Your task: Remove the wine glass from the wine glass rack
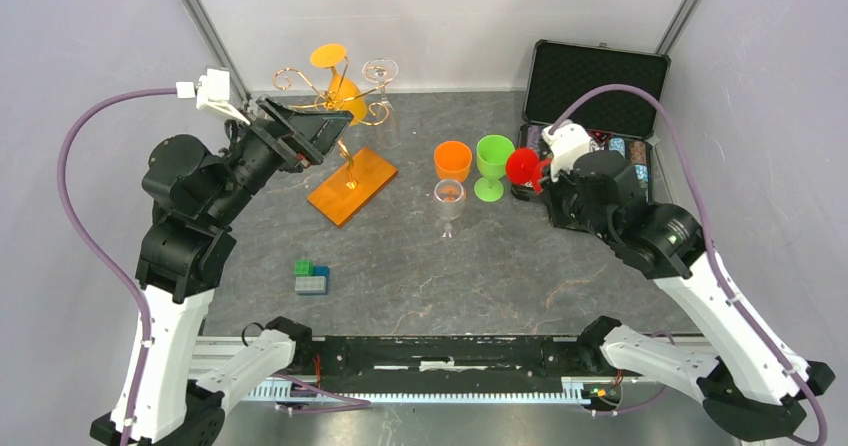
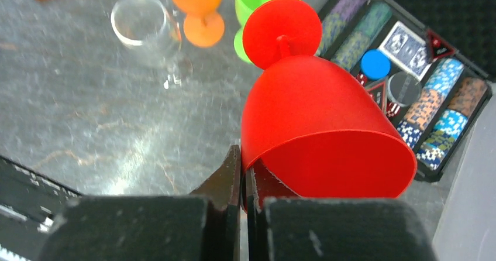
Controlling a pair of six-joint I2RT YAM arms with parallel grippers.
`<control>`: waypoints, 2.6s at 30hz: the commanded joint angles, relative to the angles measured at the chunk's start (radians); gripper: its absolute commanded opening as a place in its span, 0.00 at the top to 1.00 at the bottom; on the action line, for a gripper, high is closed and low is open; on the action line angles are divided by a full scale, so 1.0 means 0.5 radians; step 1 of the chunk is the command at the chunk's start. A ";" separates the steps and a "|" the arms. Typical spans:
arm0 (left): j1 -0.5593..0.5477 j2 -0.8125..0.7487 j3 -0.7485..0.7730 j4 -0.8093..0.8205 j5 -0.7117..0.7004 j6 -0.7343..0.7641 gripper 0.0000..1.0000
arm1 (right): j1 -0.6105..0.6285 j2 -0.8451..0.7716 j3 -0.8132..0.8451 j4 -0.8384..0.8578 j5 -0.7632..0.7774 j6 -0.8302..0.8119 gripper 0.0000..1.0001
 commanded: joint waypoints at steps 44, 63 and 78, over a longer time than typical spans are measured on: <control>-0.008 0.059 0.065 -0.299 -0.194 0.488 0.00 | -0.003 0.920 -0.225 0.529 -0.093 -0.393 0.73; -0.006 0.034 0.098 -0.320 -0.215 0.482 0.00 | -0.004 0.979 -0.201 0.682 -0.238 -0.382 1.00; -0.008 0.128 0.183 -0.328 -0.252 0.461 0.00 | -0.054 0.978 -0.137 0.612 -0.349 -0.360 0.57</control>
